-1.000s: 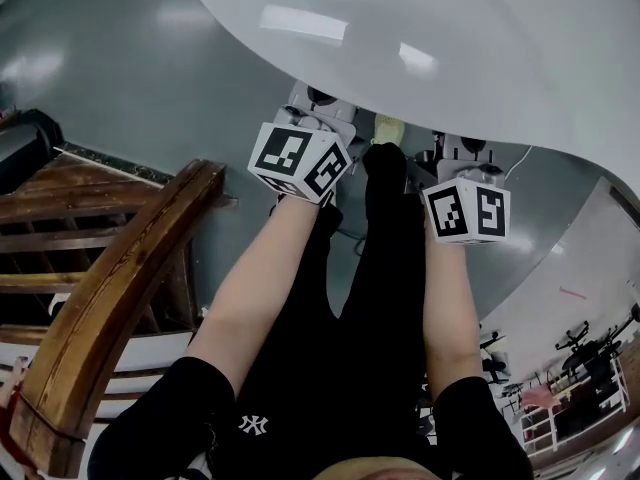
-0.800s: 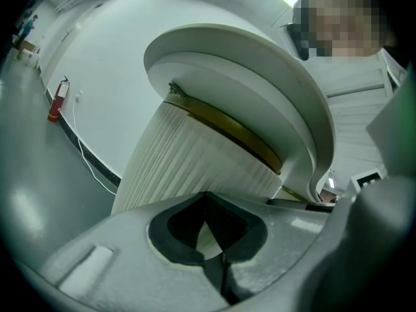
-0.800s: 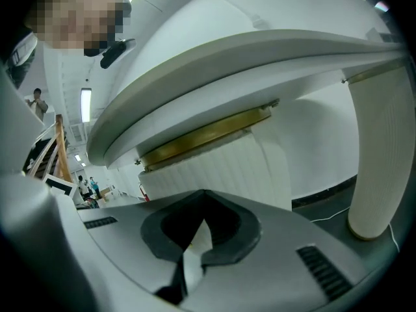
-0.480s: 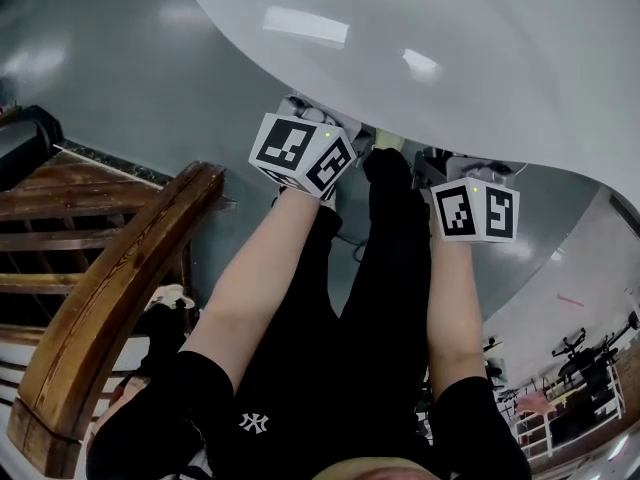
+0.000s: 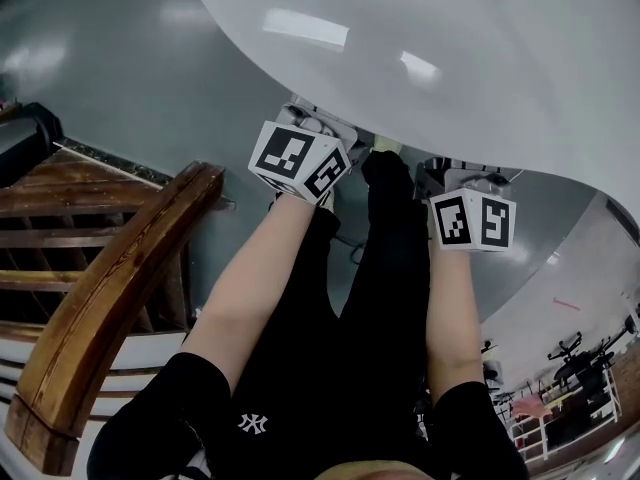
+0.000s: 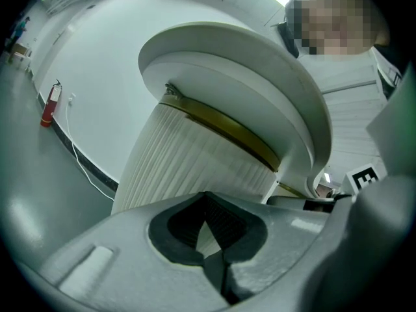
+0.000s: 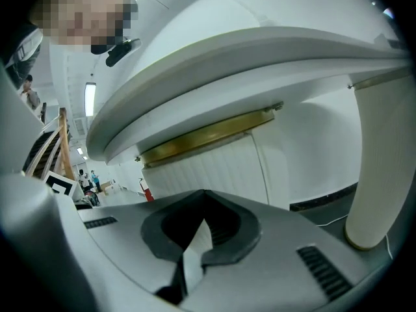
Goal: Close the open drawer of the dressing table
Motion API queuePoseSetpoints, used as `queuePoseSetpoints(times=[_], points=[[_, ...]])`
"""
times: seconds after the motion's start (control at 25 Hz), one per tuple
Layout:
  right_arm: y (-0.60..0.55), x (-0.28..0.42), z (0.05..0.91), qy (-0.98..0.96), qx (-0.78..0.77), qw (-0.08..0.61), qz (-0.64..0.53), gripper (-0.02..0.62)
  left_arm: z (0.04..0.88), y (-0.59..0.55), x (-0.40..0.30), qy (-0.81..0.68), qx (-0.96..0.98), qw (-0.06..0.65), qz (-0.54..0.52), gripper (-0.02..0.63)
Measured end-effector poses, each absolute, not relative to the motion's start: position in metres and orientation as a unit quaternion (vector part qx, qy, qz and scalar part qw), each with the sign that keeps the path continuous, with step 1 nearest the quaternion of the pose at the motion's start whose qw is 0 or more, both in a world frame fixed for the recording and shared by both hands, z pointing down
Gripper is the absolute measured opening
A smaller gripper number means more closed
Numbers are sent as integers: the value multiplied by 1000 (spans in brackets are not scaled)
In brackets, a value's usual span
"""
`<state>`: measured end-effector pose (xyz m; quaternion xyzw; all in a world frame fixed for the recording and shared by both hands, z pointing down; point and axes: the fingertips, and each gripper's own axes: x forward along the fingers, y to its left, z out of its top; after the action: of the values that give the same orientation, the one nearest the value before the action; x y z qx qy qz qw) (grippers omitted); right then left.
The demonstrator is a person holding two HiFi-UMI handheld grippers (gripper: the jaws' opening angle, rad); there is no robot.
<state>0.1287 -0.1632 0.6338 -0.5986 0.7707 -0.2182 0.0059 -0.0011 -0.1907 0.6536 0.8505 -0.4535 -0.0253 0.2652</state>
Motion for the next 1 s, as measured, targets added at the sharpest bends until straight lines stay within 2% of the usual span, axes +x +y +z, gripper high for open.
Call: queuePoseSetpoints(times=[0.52,1.0], points=[[-103,122,609,761,-595,-37,-255,15,622,-126,-6,-447,847,287,36,9],[-75,92,519,781,-571,-42,-248,15,528,-86,-7,-418,865,272,45,9]])
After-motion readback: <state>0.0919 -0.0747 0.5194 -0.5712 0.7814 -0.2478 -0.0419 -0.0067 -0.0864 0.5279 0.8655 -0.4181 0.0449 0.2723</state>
